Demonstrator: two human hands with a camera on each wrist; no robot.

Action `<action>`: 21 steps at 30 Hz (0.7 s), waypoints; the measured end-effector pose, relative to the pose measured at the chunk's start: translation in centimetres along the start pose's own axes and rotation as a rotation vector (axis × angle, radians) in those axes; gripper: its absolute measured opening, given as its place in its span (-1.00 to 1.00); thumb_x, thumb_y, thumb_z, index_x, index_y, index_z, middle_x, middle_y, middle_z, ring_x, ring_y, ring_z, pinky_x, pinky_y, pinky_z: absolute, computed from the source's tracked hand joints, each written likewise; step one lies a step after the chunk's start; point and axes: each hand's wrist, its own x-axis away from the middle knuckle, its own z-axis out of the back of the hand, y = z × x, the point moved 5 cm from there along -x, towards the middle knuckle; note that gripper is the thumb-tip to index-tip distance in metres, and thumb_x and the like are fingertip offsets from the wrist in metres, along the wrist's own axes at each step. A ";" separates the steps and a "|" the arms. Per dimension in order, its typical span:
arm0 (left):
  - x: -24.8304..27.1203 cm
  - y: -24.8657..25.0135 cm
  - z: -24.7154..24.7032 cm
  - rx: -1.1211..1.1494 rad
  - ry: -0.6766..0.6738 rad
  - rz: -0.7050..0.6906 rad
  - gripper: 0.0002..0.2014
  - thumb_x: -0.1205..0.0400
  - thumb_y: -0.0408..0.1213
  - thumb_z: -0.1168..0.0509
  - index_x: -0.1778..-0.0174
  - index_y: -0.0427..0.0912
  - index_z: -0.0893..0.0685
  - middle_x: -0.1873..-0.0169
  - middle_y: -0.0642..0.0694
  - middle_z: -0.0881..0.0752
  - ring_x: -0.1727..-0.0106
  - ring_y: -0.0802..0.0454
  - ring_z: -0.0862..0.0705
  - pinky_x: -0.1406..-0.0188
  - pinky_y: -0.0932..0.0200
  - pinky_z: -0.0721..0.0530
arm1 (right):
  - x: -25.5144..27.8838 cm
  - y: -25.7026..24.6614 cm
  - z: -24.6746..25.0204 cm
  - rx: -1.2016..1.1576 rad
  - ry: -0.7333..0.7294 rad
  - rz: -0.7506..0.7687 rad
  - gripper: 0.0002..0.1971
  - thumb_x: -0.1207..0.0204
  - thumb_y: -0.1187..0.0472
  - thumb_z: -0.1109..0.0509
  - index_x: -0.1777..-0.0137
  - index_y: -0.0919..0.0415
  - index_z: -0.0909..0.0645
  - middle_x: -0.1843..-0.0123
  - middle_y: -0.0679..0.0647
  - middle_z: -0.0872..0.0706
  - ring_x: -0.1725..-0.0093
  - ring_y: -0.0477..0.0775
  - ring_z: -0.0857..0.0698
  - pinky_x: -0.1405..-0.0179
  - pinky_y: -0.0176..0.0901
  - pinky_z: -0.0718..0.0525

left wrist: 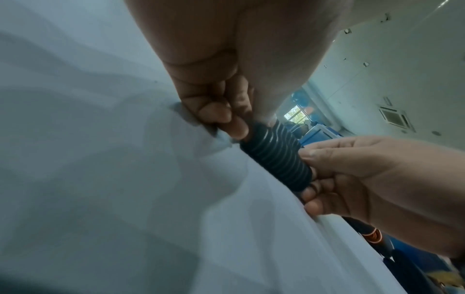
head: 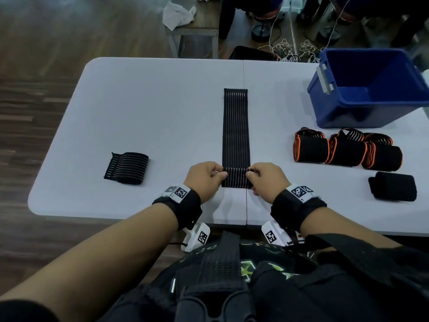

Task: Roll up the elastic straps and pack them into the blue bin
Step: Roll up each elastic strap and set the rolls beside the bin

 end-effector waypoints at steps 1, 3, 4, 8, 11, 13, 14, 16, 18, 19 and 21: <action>-0.2 0.1 0.1 0.001 0.001 0.017 -0.89 -0.66 -0.13 -0.39 0.08 -0.07 -0.76 0.42 0.05 -0.77 0.34 0.10 -0.72 0.10 0.10 -0.76 | -0.1 0.0 0.0 -0.012 0.012 -0.011 -0.78 -0.66 0.14 -0.28 0.08 0.19 -0.72 0.25 0.13 -0.76 0.18 0.20 -0.78 0.03 0.19 -0.79; -0.4 0.2 0.2 0.005 0.004 0.045 -0.87 -0.65 -0.12 -0.40 0.17 -0.05 -0.76 0.44 0.04 -0.77 0.35 0.10 -0.73 0.08 0.08 -0.78 | -0.3 -0.1 0.1 -0.030 0.031 -0.038 -0.81 -0.65 0.13 -0.31 0.06 0.17 -0.72 0.26 0.13 -0.77 0.23 0.19 -0.80 0.07 0.17 -0.81; -0.6 0.3 0.2 -0.001 0.008 0.054 -0.86 -0.64 -0.10 -0.41 0.20 -0.04 -0.77 0.43 0.03 -0.78 0.32 0.08 -0.74 0.05 0.06 -0.78 | -0.4 -0.1 0.2 -0.045 0.042 -0.055 -0.83 -0.64 0.13 -0.33 0.06 0.16 -0.71 0.26 0.14 -0.78 0.25 0.20 -0.80 0.10 0.17 -0.82; -1.0 0.5 0.6 -0.146 0.041 0.046 -0.82 -0.60 -0.05 -0.44 0.22 -0.05 -0.79 0.33 0.06 -0.80 0.11 0.07 -0.76 -0.04 0.10 -0.73 | -0.4 0.0 0.5 -0.105 0.085 -0.123 -0.86 -0.56 0.06 -0.43 0.03 -0.01 -0.51 0.17 0.16 -0.74 0.30 0.21 -0.80 0.27 0.15 -0.84; -0.8 0.6 0.7 -0.119 0.088 0.006 -0.89 -0.58 -0.10 -0.47 0.12 -0.05 -0.73 0.34 0.04 -0.78 0.12 0.06 -0.75 0.01 0.12 -0.72 | -0.3 -0.7 0.7 0.019 0.111 -0.047 -0.90 -0.59 0.08 -0.40 0.06 0.01 -0.52 0.19 0.11 -0.72 0.24 0.17 -0.74 0.20 -0.01 -0.76; -0.5 1.0 0.5 -0.139 0.077 -0.064 -0.93 -0.62 -0.16 -0.43 0.05 -0.05 -0.73 0.31 0.01 -0.78 0.16 0.05 -0.74 0.04 0.10 -0.73 | -0.1 -1.2 0.5 0.146 0.112 0.018 -0.92 -0.65 0.12 -0.33 0.00 0.10 -0.61 0.15 0.09 -0.70 0.14 0.16 -0.67 0.14 -0.11 -0.63; -0.4 1.4 0.4 -0.183 0.064 -0.112 -0.92 -0.65 -0.17 -0.40 0.00 -0.05 -0.76 0.25 0.00 -0.80 0.14 0.04 -0.74 0.00 0.09 -0.72 | 0.0 -1.3 0.4 0.203 0.109 0.044 -0.87 -0.68 0.12 -0.29 -0.04 0.13 -0.63 0.13 0.12 -0.70 0.11 0.17 -0.67 0.14 -0.11 -0.60; -0.3 1.9 0.2 -0.296 0.044 -0.204 -0.82 -0.71 -0.19 -0.32 -0.13 -0.08 -0.80 0.09 -0.05 -0.80 0.02 -0.01 -0.73 -0.10 0.08 -0.67 | 0.3 -1.3 0.1 0.291 0.100 0.084 -0.80 -0.71 0.09 -0.23 -0.10 0.14 -0.65 0.09 0.16 -0.74 0.06 0.21 -0.70 0.11 -0.09 -0.61; -0.3 1.8 -0.1 -0.363 0.025 -0.273 -0.76 -0.75 -0.21 -0.25 -0.22 -0.11 -0.79 0.00 -0.10 -0.76 -0.05 -0.08 -0.71 -0.14 0.04 -0.64 | 0.6 -1.2 -0.1 0.354 0.076 0.116 -0.73 -0.69 -0.02 -0.25 -0.19 0.10 -0.66 0.04 0.14 -0.75 -0.01 0.21 -0.71 0.05 -0.05 -0.63; -0.3 1.6 -0.2 -0.381 0.017 -0.298 -0.73 -0.74 -0.22 -0.23 -0.26 -0.11 -0.77 -0.04 -0.10 -0.74 -0.06 -0.10 -0.70 -0.14 0.02 -0.64 | 0.8 -1.1 -0.1 0.380 0.063 0.128 -0.67 -0.65 -0.11 -0.29 -0.25 0.07 -0.65 0.00 0.12 -0.73 -0.04 0.18 -0.69 0.01 -0.03 -0.64; -0.1 1.3 -0.4 -0.446 0.011 -0.352 -0.67 -0.70 -0.27 -0.23 -0.35 -0.12 -0.73 -0.15 -0.07 -0.67 -0.11 -0.11 -0.65 -0.15 0.01 -0.66 | 1.3 -0.9 0.0 0.458 0.064 0.174 -0.51 -0.49 -0.22 -0.43 -0.33 0.03 -0.64 -0.12 0.06 -0.62 -0.13 0.14 -0.60 -0.08 0.02 -0.66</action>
